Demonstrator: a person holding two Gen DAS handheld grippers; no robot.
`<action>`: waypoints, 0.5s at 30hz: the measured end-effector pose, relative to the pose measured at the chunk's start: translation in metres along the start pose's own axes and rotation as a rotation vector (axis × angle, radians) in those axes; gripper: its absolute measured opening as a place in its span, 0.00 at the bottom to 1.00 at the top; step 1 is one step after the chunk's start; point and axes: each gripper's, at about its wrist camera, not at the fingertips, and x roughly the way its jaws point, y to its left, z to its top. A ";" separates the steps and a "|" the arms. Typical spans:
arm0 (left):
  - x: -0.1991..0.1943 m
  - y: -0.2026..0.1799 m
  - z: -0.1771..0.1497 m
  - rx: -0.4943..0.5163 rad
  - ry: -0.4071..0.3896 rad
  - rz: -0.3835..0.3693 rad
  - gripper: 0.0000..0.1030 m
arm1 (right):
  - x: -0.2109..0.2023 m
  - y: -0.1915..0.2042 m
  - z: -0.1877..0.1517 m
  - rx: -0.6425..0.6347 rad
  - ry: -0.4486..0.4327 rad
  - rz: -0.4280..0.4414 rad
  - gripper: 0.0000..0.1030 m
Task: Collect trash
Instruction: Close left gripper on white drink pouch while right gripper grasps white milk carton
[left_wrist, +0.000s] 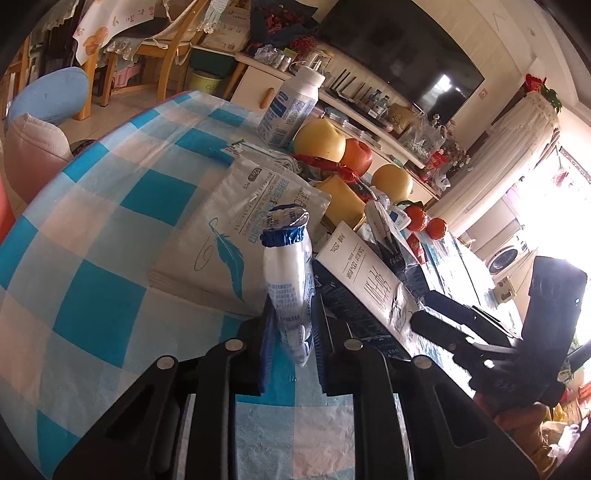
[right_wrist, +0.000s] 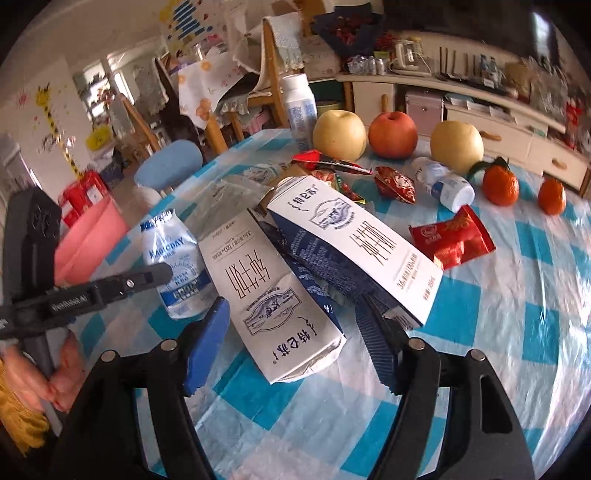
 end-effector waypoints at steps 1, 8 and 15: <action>0.000 0.001 0.000 -0.002 0.001 -0.004 0.20 | 0.005 0.002 0.001 -0.014 0.002 -0.008 0.80; 0.014 0.013 0.002 -0.030 0.023 -0.010 0.31 | 0.024 0.010 -0.002 -0.090 0.049 -0.036 0.83; 0.015 0.013 0.003 -0.031 0.017 -0.018 0.28 | 0.035 0.019 -0.009 -0.170 0.098 -0.084 0.60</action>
